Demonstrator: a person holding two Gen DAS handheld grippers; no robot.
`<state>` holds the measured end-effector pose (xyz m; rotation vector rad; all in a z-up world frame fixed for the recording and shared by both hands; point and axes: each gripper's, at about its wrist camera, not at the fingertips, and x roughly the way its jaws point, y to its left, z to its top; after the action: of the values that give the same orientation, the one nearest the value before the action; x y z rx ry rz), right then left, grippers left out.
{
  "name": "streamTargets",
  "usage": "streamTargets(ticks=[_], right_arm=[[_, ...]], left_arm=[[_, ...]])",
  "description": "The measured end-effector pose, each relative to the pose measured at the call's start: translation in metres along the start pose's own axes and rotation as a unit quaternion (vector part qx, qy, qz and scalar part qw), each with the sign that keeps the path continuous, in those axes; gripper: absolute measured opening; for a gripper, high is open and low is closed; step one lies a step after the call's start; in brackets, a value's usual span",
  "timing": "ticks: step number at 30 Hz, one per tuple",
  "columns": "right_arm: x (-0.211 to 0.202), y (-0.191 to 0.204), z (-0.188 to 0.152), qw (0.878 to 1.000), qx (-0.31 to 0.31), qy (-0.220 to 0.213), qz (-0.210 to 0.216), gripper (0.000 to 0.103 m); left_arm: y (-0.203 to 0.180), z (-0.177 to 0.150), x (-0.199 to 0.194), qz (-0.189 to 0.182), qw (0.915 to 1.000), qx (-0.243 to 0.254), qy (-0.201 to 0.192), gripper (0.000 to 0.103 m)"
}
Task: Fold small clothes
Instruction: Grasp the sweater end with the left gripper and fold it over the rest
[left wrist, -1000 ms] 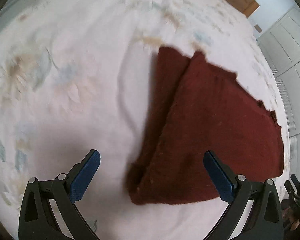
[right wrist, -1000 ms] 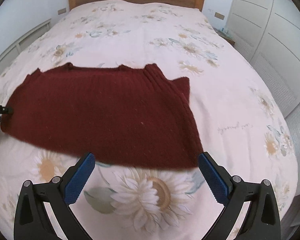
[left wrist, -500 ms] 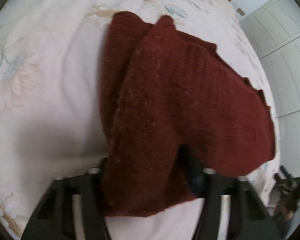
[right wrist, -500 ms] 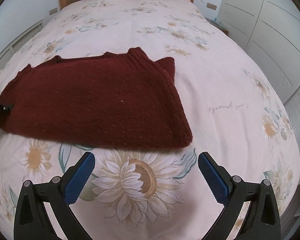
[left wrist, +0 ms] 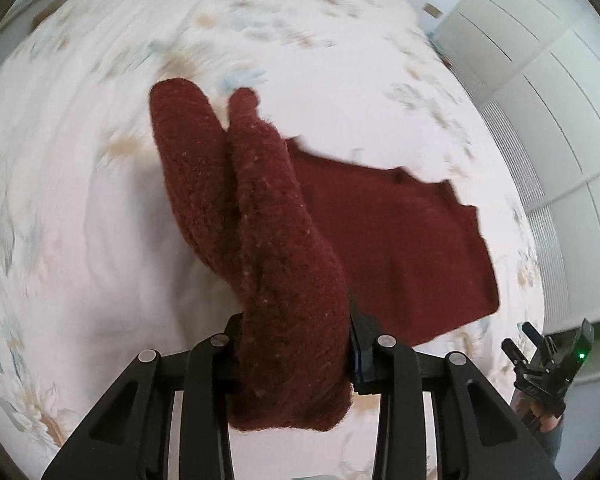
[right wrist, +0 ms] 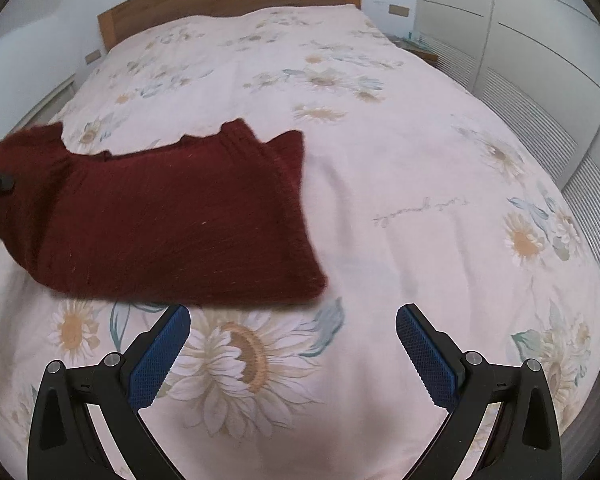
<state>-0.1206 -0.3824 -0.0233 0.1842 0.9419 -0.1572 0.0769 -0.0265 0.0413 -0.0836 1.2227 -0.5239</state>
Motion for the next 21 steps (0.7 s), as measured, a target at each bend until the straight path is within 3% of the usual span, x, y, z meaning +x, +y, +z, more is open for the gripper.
streamTargets(ticks=[5, 13, 17, 21], right_arm=[[-0.012, -0.028, 0.002, 1.000, 0.019, -0.011, -0.008, 0.103], [-0.025, -0.067, -0.005, 0.998, 0.058, -0.020, -0.019, 0.103], [-0.026, -0.075, -0.012, 0.998, 0.065, -0.011, -0.022, 0.103], [-0.022, -0.077, -0.017, 0.998, 0.066, -0.003, -0.023, 0.103]], left_arm=[[-0.071, 0.022, -0.001, -0.025, 0.9990, 0.037, -0.006, 0.028], [-0.183, 0.049, 0.060, -0.055, 0.9955, 0.075, 0.018, 0.026], [-0.220, 0.040, 0.105, -0.027, 0.9935, 0.101, 0.046, 0.026], [-0.230, 0.015, 0.146, 0.013, 0.9906, 0.114, 0.075, 0.027]])
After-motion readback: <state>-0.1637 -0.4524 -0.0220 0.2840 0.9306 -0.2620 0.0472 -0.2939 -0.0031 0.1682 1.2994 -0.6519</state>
